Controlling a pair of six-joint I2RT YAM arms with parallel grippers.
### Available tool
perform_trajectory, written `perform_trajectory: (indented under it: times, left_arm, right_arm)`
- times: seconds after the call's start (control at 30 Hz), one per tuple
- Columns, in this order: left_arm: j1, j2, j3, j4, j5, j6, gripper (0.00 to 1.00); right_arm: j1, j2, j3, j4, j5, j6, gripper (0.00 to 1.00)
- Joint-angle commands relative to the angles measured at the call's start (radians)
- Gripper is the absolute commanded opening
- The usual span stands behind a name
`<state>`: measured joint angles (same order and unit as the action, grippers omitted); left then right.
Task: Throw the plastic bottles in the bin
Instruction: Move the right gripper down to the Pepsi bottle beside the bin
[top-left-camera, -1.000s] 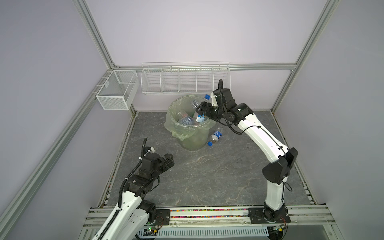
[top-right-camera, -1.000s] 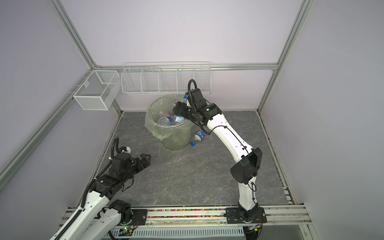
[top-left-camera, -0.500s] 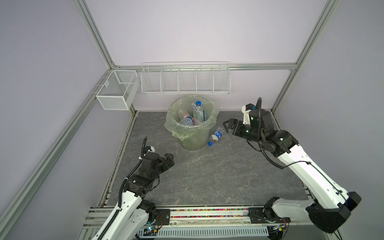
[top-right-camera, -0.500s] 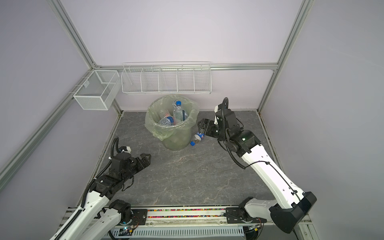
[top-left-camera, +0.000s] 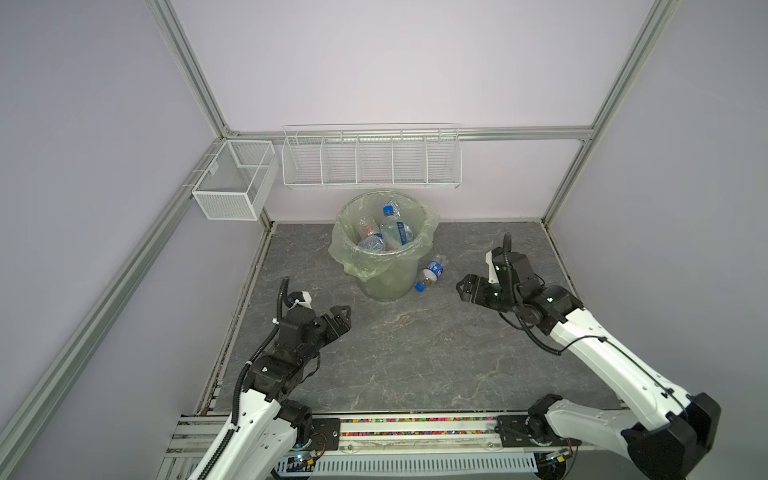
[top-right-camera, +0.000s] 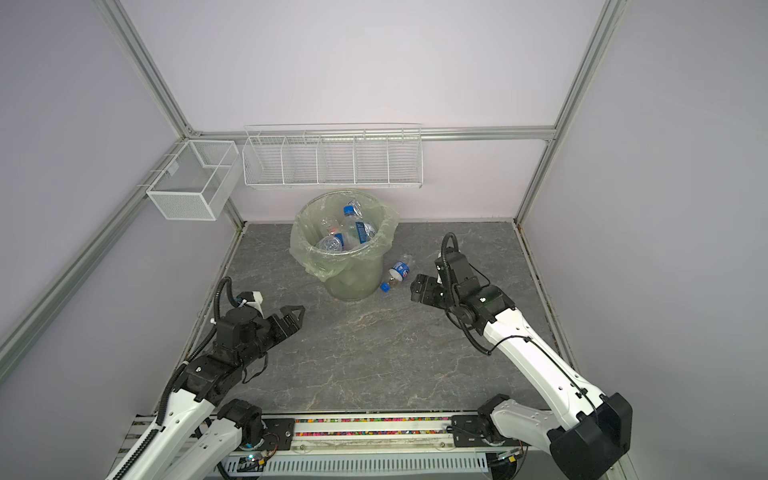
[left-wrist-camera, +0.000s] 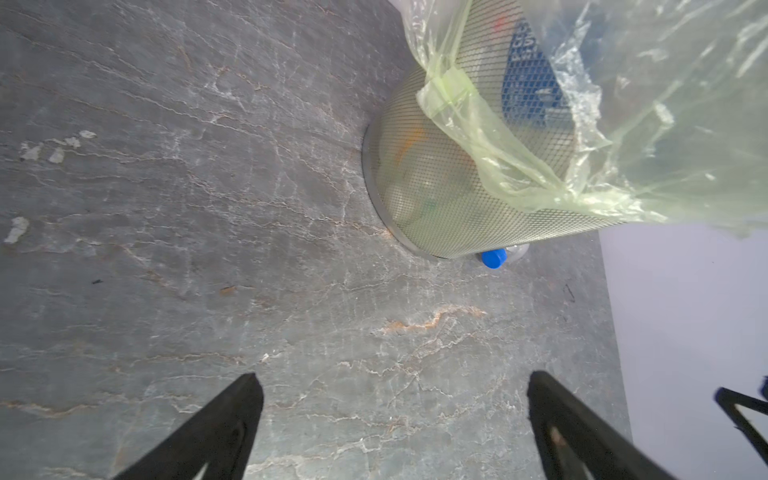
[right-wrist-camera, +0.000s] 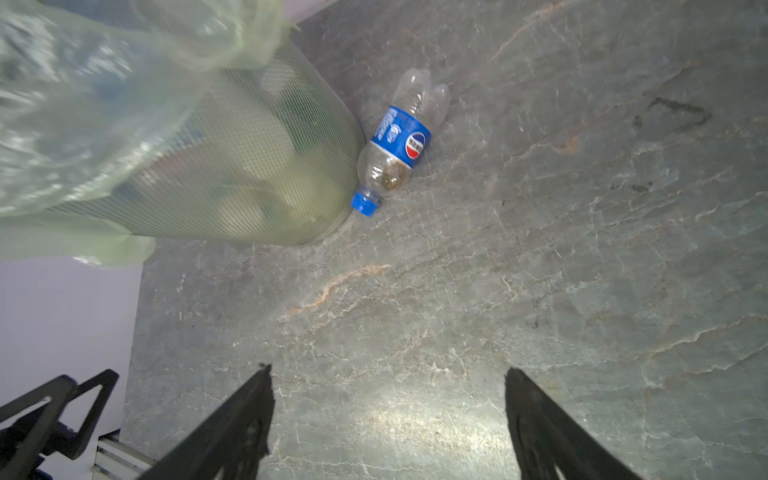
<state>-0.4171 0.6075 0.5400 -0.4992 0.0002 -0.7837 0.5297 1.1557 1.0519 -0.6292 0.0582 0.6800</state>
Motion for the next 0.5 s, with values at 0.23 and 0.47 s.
perform_trajectory:
  times: [0.23,0.47]
  left_arm:
    - [-0.138,0.036,-0.053,0.071,-0.054,-0.035,0.99]
    - [-0.156,0.035,-0.070,0.059,-0.087,-0.025,0.99]
  right_arm:
    - [-0.012,-0.014,-0.122,0.075,-0.045,0.035,0.88]
    - [-0.015,0.006,-0.143,0.099,-0.073,0.084,0.88]
